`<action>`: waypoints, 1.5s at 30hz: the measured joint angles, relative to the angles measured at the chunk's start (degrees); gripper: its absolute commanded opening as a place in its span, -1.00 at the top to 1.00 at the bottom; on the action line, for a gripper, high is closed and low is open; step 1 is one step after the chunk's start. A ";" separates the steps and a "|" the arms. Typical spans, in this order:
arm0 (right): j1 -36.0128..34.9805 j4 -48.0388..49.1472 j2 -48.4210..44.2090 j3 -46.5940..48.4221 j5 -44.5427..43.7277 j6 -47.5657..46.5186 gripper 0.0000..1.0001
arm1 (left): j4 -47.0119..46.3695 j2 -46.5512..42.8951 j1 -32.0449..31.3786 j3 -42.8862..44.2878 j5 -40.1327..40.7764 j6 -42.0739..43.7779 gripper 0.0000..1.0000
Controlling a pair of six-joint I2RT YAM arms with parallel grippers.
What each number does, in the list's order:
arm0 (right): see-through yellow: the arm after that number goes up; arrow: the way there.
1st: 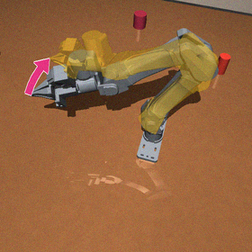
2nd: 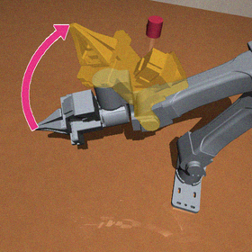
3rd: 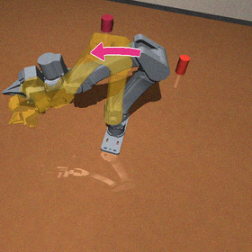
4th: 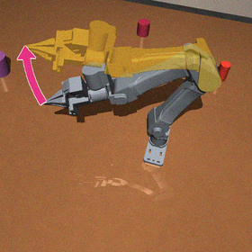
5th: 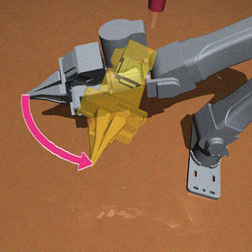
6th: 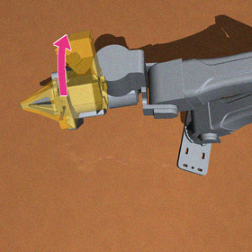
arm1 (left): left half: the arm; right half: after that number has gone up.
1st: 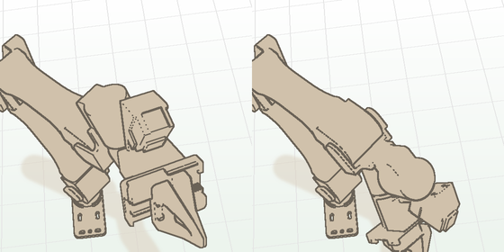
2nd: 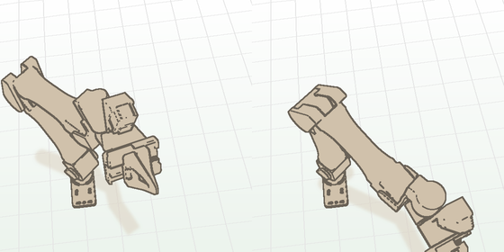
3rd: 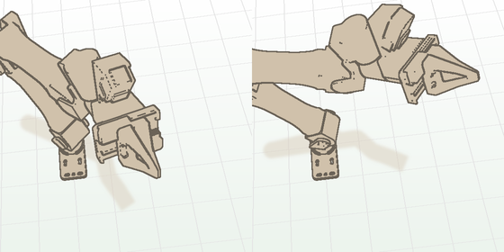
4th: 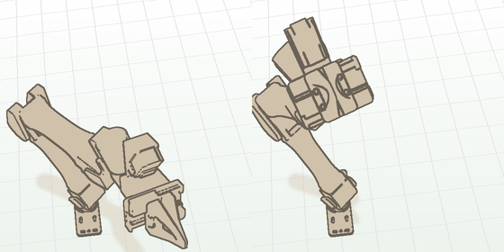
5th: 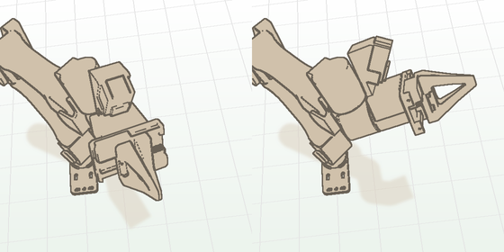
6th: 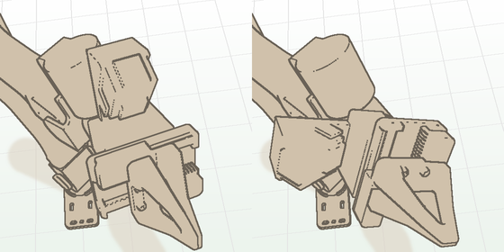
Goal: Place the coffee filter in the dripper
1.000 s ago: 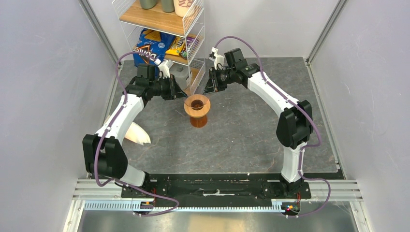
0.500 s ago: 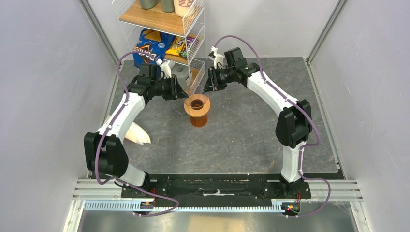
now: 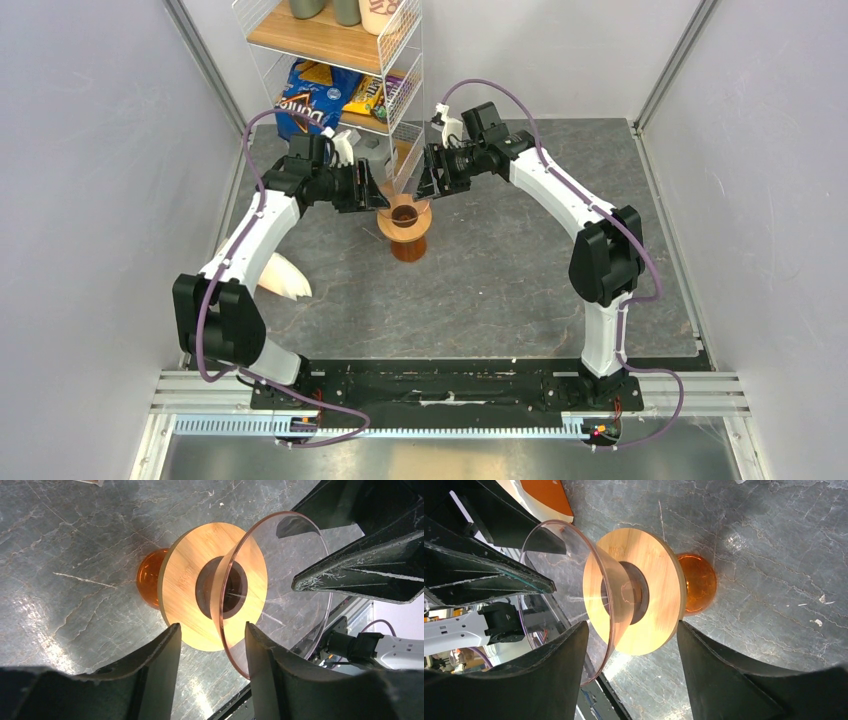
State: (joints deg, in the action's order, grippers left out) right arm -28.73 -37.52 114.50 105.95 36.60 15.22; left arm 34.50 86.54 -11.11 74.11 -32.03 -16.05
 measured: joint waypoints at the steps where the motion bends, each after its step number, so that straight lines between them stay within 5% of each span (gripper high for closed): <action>1: 0.00 -0.13 0.00 0.02 0.00 0.00 -0.47 | 0.13 0.00 0.00 0.17 0.11 0.04 -0.20; 8: 0.00 -1.16 0.00 0.11 0.83 0.28 -0.47 | 1.42 -0.02 0.00 1.33 0.46 0.33 -0.21; 20: 0.02 -1.25 -0.09 0.76 2.14 1.84 -0.35 | 1.95 -0.04 0.00 2.40 0.35 0.33 0.10; 31: 0.02 -1.68 -0.09 3.58 2.05 2.40 0.14 | 1.53 0.09 0.00 4.79 0.20 0.24 0.41; 45: 0.02 -2.47 0.31 4.00 0.79 1.95 0.37 | 1.07 1.95 0.13 4.79 0.46 0.20 0.66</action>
State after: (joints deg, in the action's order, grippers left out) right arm -28.71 -39.99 114.80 109.95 37.39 17.17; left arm 35.57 88.49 -10.98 78.89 -31.57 -15.86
